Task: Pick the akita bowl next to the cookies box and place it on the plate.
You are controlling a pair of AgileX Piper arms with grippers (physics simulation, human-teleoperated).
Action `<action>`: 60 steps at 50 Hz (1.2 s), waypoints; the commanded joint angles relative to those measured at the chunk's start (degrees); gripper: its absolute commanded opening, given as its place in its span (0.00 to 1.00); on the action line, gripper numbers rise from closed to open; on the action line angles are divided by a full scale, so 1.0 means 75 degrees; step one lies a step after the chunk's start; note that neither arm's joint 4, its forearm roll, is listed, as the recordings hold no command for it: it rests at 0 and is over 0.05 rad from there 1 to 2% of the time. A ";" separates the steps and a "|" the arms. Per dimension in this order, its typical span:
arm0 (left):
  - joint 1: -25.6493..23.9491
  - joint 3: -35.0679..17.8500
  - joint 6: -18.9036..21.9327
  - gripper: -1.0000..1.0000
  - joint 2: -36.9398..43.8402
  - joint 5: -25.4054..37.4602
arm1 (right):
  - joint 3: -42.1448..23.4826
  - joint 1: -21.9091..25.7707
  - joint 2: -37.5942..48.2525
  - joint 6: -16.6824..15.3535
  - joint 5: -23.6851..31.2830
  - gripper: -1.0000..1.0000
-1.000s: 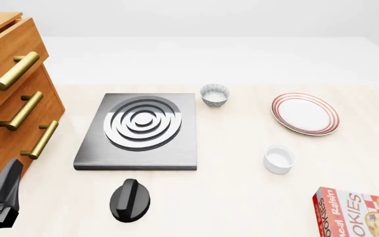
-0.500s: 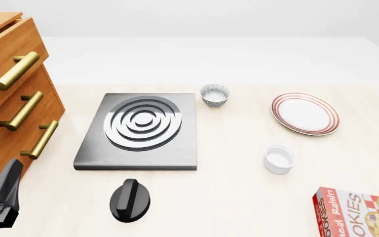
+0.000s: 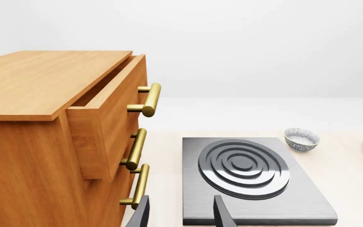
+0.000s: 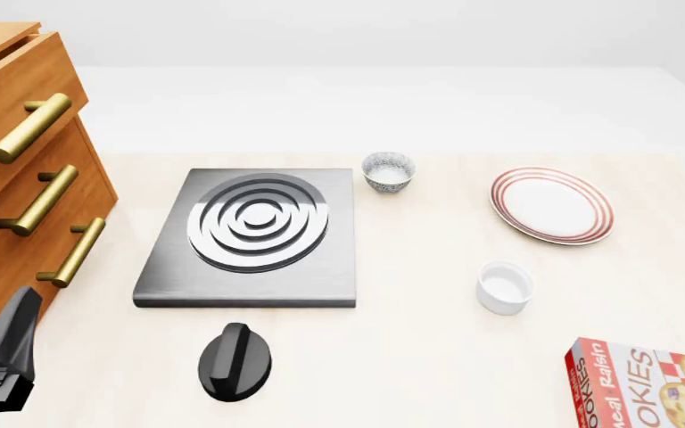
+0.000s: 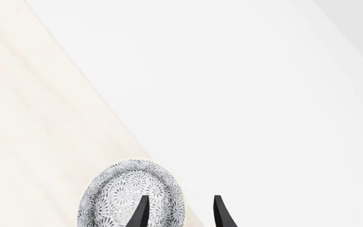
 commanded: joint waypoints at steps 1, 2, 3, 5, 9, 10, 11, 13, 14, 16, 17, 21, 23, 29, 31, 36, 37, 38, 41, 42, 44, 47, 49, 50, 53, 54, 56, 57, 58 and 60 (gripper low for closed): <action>0.0000 0.0000 0.0000 1.00 0.0000 0.0000 | 0.0025 0.0043 0.0201 -0.0029 -0.0133 1.00; 0.0000 0.0000 0.0000 1.00 0.0000 0.0000 | 0.0023 0.0050 0.0213 -0.0019 -0.0132 1.00; 0.0000 0.0000 0.0000 1.00 0.0000 0.0000 | 0.0037 0.0056 0.0239 -0.0039 -0.0161 1.00; 0.0000 0.0000 0.0000 1.00 0.0000 0.0000 | 0.0038 0.0073 0.0293 -0.0036 -0.0169 1.00; 0.0000 0.0000 0.0000 1.00 0.0000 0.0000 | 0.0054 0.0073 0.0371 -0.0078 -0.0210 1.00; 0.0000 0.0000 0.0000 1.00 0.0000 0.0000 | 0.0059 0.0064 0.0379 -0.0076 -0.0219 1.00; 0.0000 0.0000 0.0000 1.00 0.0000 0.0000 | 0.0071 0.0047 0.0379 -0.0078 -0.0242 0.00; 0.0000 0.0000 0.0000 1.00 0.0000 0.0000 | 0.0118 0.0066 0.0387 -0.0101 -0.0295 0.00; 0.0000 0.0000 0.0000 1.00 0.0000 0.0000 | 0.0105 0.0116 0.0414 -0.0059 -0.0272 0.00; 0.0000 0.0000 0.0000 1.00 0.0000 0.0000 | 0.0077 0.0116 0.0440 -0.0017 -0.0250 0.00; 0.0000 0.0000 0.0000 1.00 0.0000 0.0000 | 0.0076 0.0116 0.0440 -0.0017 -0.0249 0.00; 0.0000 0.0000 0.0000 1.00 0.0000 0.0000 | 0.0046 0.0130 0.0446 0.0045 -0.0201 0.00; 0.0000 0.0000 0.0000 1.00 0.0000 0.0000 | 0.0060 0.0145 0.0388 0.0078 -0.0174 0.00; 0.0000 0.0000 0.0000 1.00 0.0000 0.0000 | 0.0298 0.0206 -0.0230 0.0219 -0.0190 0.00; 0.0000 0.0000 0.0000 1.00 0.0000 0.0000 | 0.0286 0.0403 -0.0544 0.0429 0.0036 0.00; 0.0000 0.0000 0.0000 1.00 0.0000 0.0000 | 0.0119 0.0621 -0.1220 0.0675 0.0594 0.00; 0.0000 0.0000 0.0000 1.00 0.0000 0.0000 | 0.0116 0.0621 -0.1220 0.0675 0.0597 0.00; 0.0000 0.0000 0.0000 1.00 0.0000 0.0000 | 0.0070 0.0677 -0.1363 0.0705 0.0707 0.00; 0.0000 0.0000 0.0000 1.00 0.0000 0.0000 | -0.0081 0.0810 -0.1778 0.0936 0.1015 0.00; 0.0000 0.0000 0.0000 1.00 0.0000 0.0000 | -0.0094 0.0872 -0.1902 0.0960 0.1077 0.00; 0.0000 0.0000 0.0000 1.00 0.0000 0.0000 | -0.0235 0.0906 -0.2042 0.1149 0.1289 0.00; 0.0000 0.0000 0.0000 1.00 0.0000 0.0000 | -0.0358 0.1111 -0.2301 0.1510 0.1552 0.00; 0.0000 0.0000 0.0000 1.00 0.0000 0.0000 | -0.0435 0.1239 -0.2489 0.1783 0.1721 0.00; 0.0000 0.0000 0.0000 1.00 0.0000 0.0000 | -0.0493 0.1361 -0.2539 0.2028 0.1858 0.00; 0.0000 0.0000 0.0000 1.00 0.0000 0.0000 | -0.0571 0.1656 -0.2794 0.2455 0.2103 0.00; 0.0000 0.0000 0.0000 1.00 0.0000 0.0000 | -0.0572 0.1656 -0.2795 0.2455 0.2104 0.00; 0.0000 0.0000 0.0000 1.00 0.0000 0.0000 | -0.0646 0.1910 -0.2874 0.2844 0.2281 0.00; 0.0000 0.0000 0.0000 1.00 0.0000 0.0000 | -0.0691 0.2017 -0.2902 0.3007 0.2379 0.00; 0.0000 0.0000 0.0000 1.00 0.0000 0.0000 | -0.0732 0.2083 -0.2986 0.3076 0.2443 0.00; 0.0000 0.0000 0.0000 1.00 0.0000 0.0000 | -0.0744 0.2352 -0.3036 0.3382 0.2573 0.00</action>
